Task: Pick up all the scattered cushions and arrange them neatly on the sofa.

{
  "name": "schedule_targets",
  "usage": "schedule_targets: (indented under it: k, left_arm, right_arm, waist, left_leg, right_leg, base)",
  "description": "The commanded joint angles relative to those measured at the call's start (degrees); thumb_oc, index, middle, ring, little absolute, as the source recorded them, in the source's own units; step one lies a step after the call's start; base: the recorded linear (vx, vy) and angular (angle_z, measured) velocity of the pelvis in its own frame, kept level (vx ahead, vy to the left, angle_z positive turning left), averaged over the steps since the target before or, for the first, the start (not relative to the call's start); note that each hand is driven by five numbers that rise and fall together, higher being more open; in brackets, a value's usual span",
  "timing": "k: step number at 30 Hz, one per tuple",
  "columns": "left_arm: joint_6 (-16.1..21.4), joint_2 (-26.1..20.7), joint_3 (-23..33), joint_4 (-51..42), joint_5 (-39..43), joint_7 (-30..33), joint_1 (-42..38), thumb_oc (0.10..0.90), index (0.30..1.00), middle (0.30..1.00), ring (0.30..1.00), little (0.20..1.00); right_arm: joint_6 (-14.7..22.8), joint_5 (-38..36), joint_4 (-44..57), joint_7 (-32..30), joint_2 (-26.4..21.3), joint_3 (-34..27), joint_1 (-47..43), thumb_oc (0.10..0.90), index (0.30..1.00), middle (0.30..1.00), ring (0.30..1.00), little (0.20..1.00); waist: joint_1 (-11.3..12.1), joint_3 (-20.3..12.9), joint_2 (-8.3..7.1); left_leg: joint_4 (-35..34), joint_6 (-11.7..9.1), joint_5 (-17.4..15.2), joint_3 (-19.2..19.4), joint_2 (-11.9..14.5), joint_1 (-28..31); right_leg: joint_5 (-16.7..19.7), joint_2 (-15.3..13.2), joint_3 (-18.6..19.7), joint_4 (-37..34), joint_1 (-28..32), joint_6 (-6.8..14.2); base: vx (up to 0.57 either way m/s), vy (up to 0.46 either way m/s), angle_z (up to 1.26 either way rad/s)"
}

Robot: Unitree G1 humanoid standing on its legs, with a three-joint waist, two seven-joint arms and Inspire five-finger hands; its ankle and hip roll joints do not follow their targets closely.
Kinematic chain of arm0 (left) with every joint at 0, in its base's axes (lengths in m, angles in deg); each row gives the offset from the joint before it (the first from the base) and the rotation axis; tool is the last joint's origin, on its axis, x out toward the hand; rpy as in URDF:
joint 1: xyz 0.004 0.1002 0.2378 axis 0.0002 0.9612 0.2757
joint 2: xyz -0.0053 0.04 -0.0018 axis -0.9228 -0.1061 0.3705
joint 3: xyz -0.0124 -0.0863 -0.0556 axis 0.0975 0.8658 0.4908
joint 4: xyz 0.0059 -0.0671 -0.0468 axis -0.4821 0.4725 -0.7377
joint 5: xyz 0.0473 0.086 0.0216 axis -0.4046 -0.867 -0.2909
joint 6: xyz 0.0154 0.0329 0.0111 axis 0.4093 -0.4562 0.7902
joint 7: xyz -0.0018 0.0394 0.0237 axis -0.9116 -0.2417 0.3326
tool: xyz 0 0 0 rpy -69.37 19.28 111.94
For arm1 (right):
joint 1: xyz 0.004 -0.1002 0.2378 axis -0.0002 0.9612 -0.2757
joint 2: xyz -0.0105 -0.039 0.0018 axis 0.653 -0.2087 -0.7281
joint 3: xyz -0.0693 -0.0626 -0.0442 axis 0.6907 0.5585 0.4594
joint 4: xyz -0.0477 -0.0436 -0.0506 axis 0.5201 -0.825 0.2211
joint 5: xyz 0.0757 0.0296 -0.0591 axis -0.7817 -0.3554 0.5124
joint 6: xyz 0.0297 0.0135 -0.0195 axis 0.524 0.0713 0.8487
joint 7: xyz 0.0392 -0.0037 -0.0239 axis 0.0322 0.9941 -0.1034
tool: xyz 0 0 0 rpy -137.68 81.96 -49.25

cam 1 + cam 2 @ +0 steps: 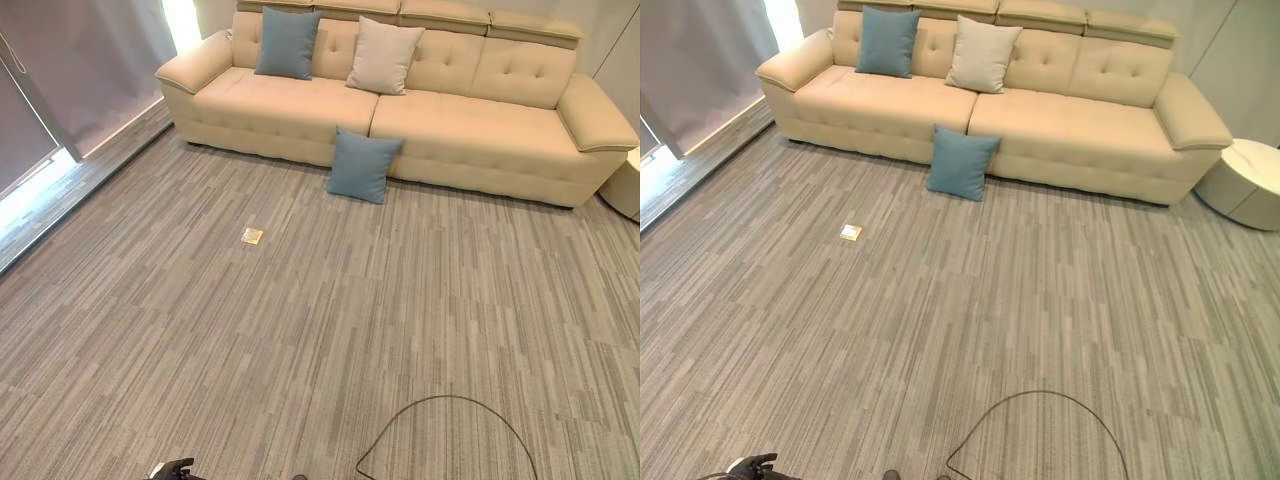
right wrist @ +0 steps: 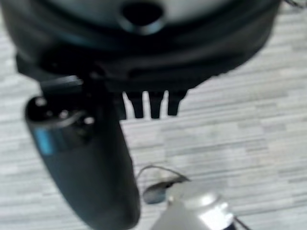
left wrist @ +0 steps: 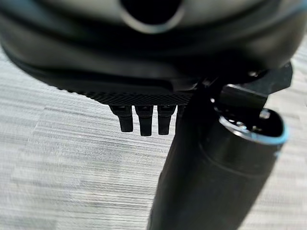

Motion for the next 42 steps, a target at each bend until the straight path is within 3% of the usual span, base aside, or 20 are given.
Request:
schedule_targets:
  k: [1, 6, 13, 14, 15, 17, 19, 21, 23, 26, 28, 30, 32, 33, 34, 35, 37, 38, 40, 42]
  left_arm:
    - [0.69, 0.50, -0.78, 2.33, -3.14, 2.77, -1.61, 0.800, 0.900, 0.900, 0.900, 0.900]
    - [1.19, 0.70, -2.29, -0.18, -2.85, 3.29, -3.68, 0.800, 0.900, 0.900, 0.900, 0.900]
    - [1.33, 3.24, -7.75, -2.44, -6.35, 2.56, -6.14, 0.800, 0.900, 0.900, 0.900, 0.900]
    - [1.39, 4.26, -10.08, -3.42, -7.80, 2.13, -7.08, 0.800, 0.900, 0.900, 0.900, 0.900]
    - [1.39, 4.26, -10.08, -3.42, -7.81, 2.13, -7.10, 0.800, 0.900, 0.900, 0.900, 0.900]
    - [1.62, 5.28, -12.31, -4.87, -8.72, 2.31, -8.14, 0.800, 0.900, 0.900, 0.900, 0.900]
    - [1.80, 5.61, -14.10, -6.13, -8.95, 2.42, -8.49, 0.800, 0.900, 0.900, 0.900, 0.900]
    - [1.93, 6.02, -13.83, -6.40, -8.34, 2.25, -7.26, 0.800, 0.900, 0.900, 0.900, 0.900]
    - [1.85, 6.50, -13.10, -4.54, -8.36, 2.06, -4.48, 0.800, 0.900, 0.900, 0.900, 0.900]
    - [1.21, 6.22, -11.52, -1.24, -8.97, 2.06, -1.76, 0.800, 0.900, 0.900, 0.900, 0.900]
    - [0.84, 6.30, -10.01, -0.12, -9.25, 2.10, -0.26, 0.800, 0.900, 0.900, 0.900, 0.900]
    - [-0.22, 5.64, -7.76, 1.92, -10.72, 2.68, 1.97, 0.800, 0.900, 0.900, 0.900, 0.900]
    - [-0.37, 5.07, -7.61, 1.30, -10.95, 3.15, 0.86, 0.800, 0.900, 0.900, 0.900, 0.900]
    - [-0.50, 4.87, -8.08, 0.62, -11.16, 3.22, 0.33, 0.800, 0.900, 0.900, 0.900, 0.900]
    - [-0.51, 4.76, -8.80, 0.01, -11.51, 3.41, -0.16, 0.800, 0.900, 0.900, 0.900, 0.900]
    - [-0.43, 4.90, -10.14, -0.56, -13.02, 4.04, -1.23, 0.800, 0.900, 0.900, 0.900, 0.900]
    - [-0.59, 5.00, -10.96, -0.89, -14.12, 4.38, -1.95, 0.800, 0.900, 0.900, 0.900, 0.900]
    - [-0.48, 4.88, -11.32, -2.32, -13.65, 5.31, -4.06, 0.800, 0.900, 0.900, 0.900, 0.900]
    - [-0.18, 5.15, -11.50, -3.70, -13.37, 6.20, -6.06, 0.800, 0.900, 0.900, 0.900, 0.900]
    - [0.64, 5.89, -12.77, -5.13, -13.44, 7.37, -8.01, 0.800, 0.900, 0.900, 0.900, 0.900]
  right_arm:
    - [-0.03, 1.43, -1.69, -1.03, 0.21, 3.20, 1.94, 0.800, 0.900, 0.900, 0.900, 0.900]
    - [-0.62, 2.19, -1.55, -0.13, -4.20, 2.29, 0.72, 0.800, 0.900, 0.900, 0.900, 0.900]
    - [-0.26, 5.58, 0.87, 0.35, -4.66, 4.41, 1.20, 0.800, 0.900, 0.900, 0.900, 0.900]
    - [-0.53, 6.66, 0.32, 0.29, -5.10, 4.58, 1.03, 0.800, 0.900, 0.900, 0.900, 0.900]
    - [-0.53, 6.66, 0.32, 0.30, -5.10, 4.56, 1.02, 0.800, 0.900, 0.900, 0.900, 0.900]
    - [-0.66, 7.55, 0.19, 0.17, -5.22, 5.15, 0.48, 0.800, 0.900, 0.900, 0.900, 0.900]
    - [-1.04, 9.46, -0.15, -0.46, -5.20, 6.82, -0.67, 0.800, 0.900, 0.900, 0.900, 0.900]
    - [-0.94, 10.77, 0.21, -0.36, -4.93, 7.82, -0.58, 0.800, 0.900, 0.900, 0.900, 0.900]
    - [-0.64, 13.87, 0.78, -0.74, -5.04, 10.21, -1.42, 0.800, 0.900, 0.900, 0.900, 0.900]
    - [-0.51, 16.79, 0.69, -1.52, -5.42, 11.91, -3.24, 0.800, 0.900, 0.900, 0.900, 0.900]
    - [-0.50, 17.52, 0.75, -1.52, -5.51, 12.13, -3.45, 0.800, 0.900, 0.900, 0.900, 0.900]
    - [-0.24, 18.01, 2.15, -1.11, -5.31, 11.37, -3.71, 0.800, 0.900, 0.900, 0.900, 0.900]
    - [0.01, 17.60, 5.03, -0.74, -4.58, 12.08, -5.44, 0.800, 0.900, 0.900, 0.900, 0.900]
    - [0.41, 17.46, 6.89, -0.77, -4.60, 12.45, -5.89, 0.800, 0.900, 0.900, 0.900, 0.900]
    - [0.96, 17.35, 8.73, -0.91, -4.69, 12.60, -6.13, 0.800, 0.900, 0.900, 0.900, 0.900]
    - [1.32, 16.99, 9.55, -1.29, -4.72, 12.40, -6.65, 0.800, 0.900, 0.900, 0.900, 0.900]
    - [1.58, 16.46, 10.36, -1.52, -4.53, 12.45, -6.74, 0.800, 0.900, 0.900, 0.900, 0.900]
    - [2.27, 14.65, 11.02, -1.70, -3.97, 11.80, -5.55, 0.800, 0.900, 0.900, 0.900, 0.900]
    - [2.02, 12.59, 10.18, -2.07, -3.91, 10.47, -4.41, 0.800, 0.900, 0.900, 0.900, 0.900]
    - [1.72, 8.91, 8.48, -2.59, -4.19, 7.64, -3.27, 0.800, 0.900, 0.900, 0.900, 0.900]
  waist:
    - [-0.77, -3.23, 0.34]
    - [-2.05, 0.05, 0.07]
    - [-3.55, 3.63, 0.57]
    - [-4.23, 5.94, 0.20]
    - [-4.24, 5.91, 0.25]
    - [-4.14, 8.66, -0.65]
    - [-3.07, 11.14, -0.67]
    - [-1.50, 11.50, 0.19]
    - [0.74, 12.46, 0.92]
    - [3.28, 11.97, 0.88]
    - [4.47, 11.01, 0.94]
    - [6.52, 7.85, -0.14]
    - [5.71, 7.80, -0.74]
    - [4.89, 7.98, 0.00]
    - [3.87, 8.44, 1.08]
    - [2.36, 9.12, 2.14]
    - [1.04, 9.62, 2.65]
    - [-1.85, 10.57, 2.21]
    - [-3.44, 9.91, 1.31]
    - [-5.25, 9.48, 1.85]
  left_leg:
    - [0.05, -2.91, -4.94, -1.25, -0.96, -2.44]
    - [0.05, -2.98, -4.52, -0.77, -0.84, -3.51]
    - [0.60, -2.23, -5.05, 0.12, -0.62, -2.92]
    - [11.70, -3.28, -8.86, 1.34, -0.91, -6.91]
    - [12.15, -3.29, -9.09, 1.33, -0.85, -7.18]
    - [25.83, -5.63, -9.14, 2.44, 0.21, -13.39]
    - [30.72, -5.54, -7.66, 2.14, 1.13, -18.89]
    - [23.41, -4.51, -6.42, 2.01, 1.72, -20.43]
    - [10.89, -4.39, -2.08, 1.14, 3.75, -22.19]
    - [4.32, -5.01, 0.56, -2.19, 3.97, -23.49]
    - [4.74, -4.68, 1.28, -3.26, 3.71, -22.54]
    - [10.69, -3.00, 2.29, -3.15, 1.09, -21.68]
    - [11.14, -1.86, -0.15, -1.70, -0.11, -18.35]
    - [10.61, -1.36, -0.97, -1.52, 0.11, -15.73]
    - [9.21, -0.62, -2.26, -1.16, 0.57, -11.88]
    - [7.56, -0.25, -3.51, -1.46, 0.69, -8.20]
    - [6.59, -0.32, -4.22, -1.98, 0.50, -5.66]
    - [5.28, -0.20, -6.94, -4.07, -1.35, 0.03]
    - [5.19, -0.60, -9.49, -5.27, -2.56, 2.69]
    - [4.46, -1.25, -12.12, -5.70, -2.30, 6.12]
  right_leg:
    - [1.40, 0.63, 4.36, 0.25, -5.72, 5.77]
    - [1.96, 0.90, 5.11, 0.25, -6.92, 5.15]
    - [1.27, 0.93, 6.35, 1.92, -8.17, 3.99]
    - [0.21, -0.15, 6.49, 3.86, -8.82, 3.62]
    - [0.20, -0.10, 6.45, 3.91, -8.90, 3.61]
    - [-0.97, -1.43, 6.25, 4.58, -7.78, 3.16]
    - [-2.93, -1.52, 6.38, 6.52, -7.29, 2.47]
    - [-4.97, -0.85, 6.42, 6.81, -5.48, 2.37]
    - [-7.01, 0.15, 7.51, 6.28, -1.47, 2.31]
    - [-9.02, 0.96, 10.72, 5.38, 3.12, 2.14]
    - [-9.80, 1.21, 12.79, 4.92, 4.90, 2.37]
    - [-9.09, -0.86, 12.87, 11.71, 6.60, 3.84]
    - [1.18, -2.04, 10.32, 27.68, 0.81, 8.66]
    - [5.29, -2.18, 8.91, 34.40, -3.36, 9.60]
    - [6.45, -2.52, 6.56, 40.24, -7.37, 9.36]
    - [4.18, -1.89, 4.64, 42.45, -11.28, 8.36]
    - [2.26, -0.62, 3.59, 41.49, -13.79, 8.09]
    - [-0.94, 3.12, 3.19, 35.02, -18.40, 8.05]
    - [-1.91, 2.74, 2.54, 24.55, -19.14, 7.89]
    - [-0.59, 0.77, 1.31, 15.04, -20.97, 7.21]
  base:
    - [0.00, 0.000, 0.00]
    - [-0.02, -0.041, -0.02]
    - [0.02, -0.059, -0.06]
    - [-0.02, -0.045, -0.03]
    - [0.01, -0.077, 0.16]
    - [0.06, -0.113, 0.16]
    - [0.16, -0.100, 0.03]
    - [0.34, 0.004, -0.10]
    - [0.52, 0.068, -0.15]
    - [0.58, 0.110, -0.51]
    - [0.65, 0.156, -0.95]
    - [0.85, 0.158, -1.21]
    - [0.55, 0.113, -0.81]
    - [0.54, 0.179, -0.26]
    - [0.59, 0.226, -0.12]
    - [0.43, 0.177, 0.22]
    - [0.48, 0.087, 0.44]
    - [0.75, 0.015, 0.35]
    - [0.67, -0.083, 0.36]
    - [0.60, -0.120, 0.50]
